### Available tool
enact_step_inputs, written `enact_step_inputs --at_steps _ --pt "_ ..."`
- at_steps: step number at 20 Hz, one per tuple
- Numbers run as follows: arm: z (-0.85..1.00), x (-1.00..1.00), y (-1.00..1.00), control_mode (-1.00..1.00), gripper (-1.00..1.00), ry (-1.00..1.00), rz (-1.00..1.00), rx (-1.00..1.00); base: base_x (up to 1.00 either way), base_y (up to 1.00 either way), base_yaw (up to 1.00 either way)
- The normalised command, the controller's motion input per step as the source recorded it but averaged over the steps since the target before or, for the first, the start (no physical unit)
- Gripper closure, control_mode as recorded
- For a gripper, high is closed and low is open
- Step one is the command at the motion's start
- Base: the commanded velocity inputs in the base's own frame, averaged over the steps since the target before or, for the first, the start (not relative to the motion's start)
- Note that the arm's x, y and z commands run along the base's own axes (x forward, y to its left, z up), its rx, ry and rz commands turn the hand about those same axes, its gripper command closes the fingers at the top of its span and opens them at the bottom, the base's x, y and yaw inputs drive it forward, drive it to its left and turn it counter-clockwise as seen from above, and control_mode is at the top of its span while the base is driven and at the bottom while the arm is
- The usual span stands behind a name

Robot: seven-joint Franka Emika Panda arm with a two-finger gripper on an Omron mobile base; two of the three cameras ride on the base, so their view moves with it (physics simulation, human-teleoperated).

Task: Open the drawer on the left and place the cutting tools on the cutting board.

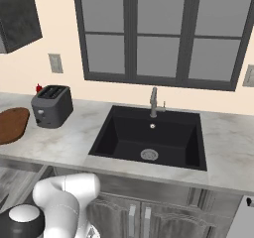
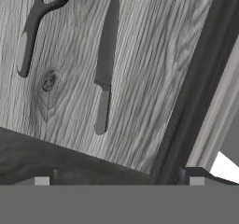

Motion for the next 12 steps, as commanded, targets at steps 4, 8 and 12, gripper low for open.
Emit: enact_step_inputs --at_steps 4,8,12 --pt "-0.23 0.0 0.02 -1.0 -1.0 -0.21 -0.03 0.0 0.0 0.0 0.0" --pt "-0.11 0.0 0.0 -1.0 -1.0 -0.1 -0.05 0.0 0.0 0.0 0.0" --pt "0.0 0.0 0.0 -1.0 -1.0 0.03 -0.01 0.0 0.0 0.0 0.0"
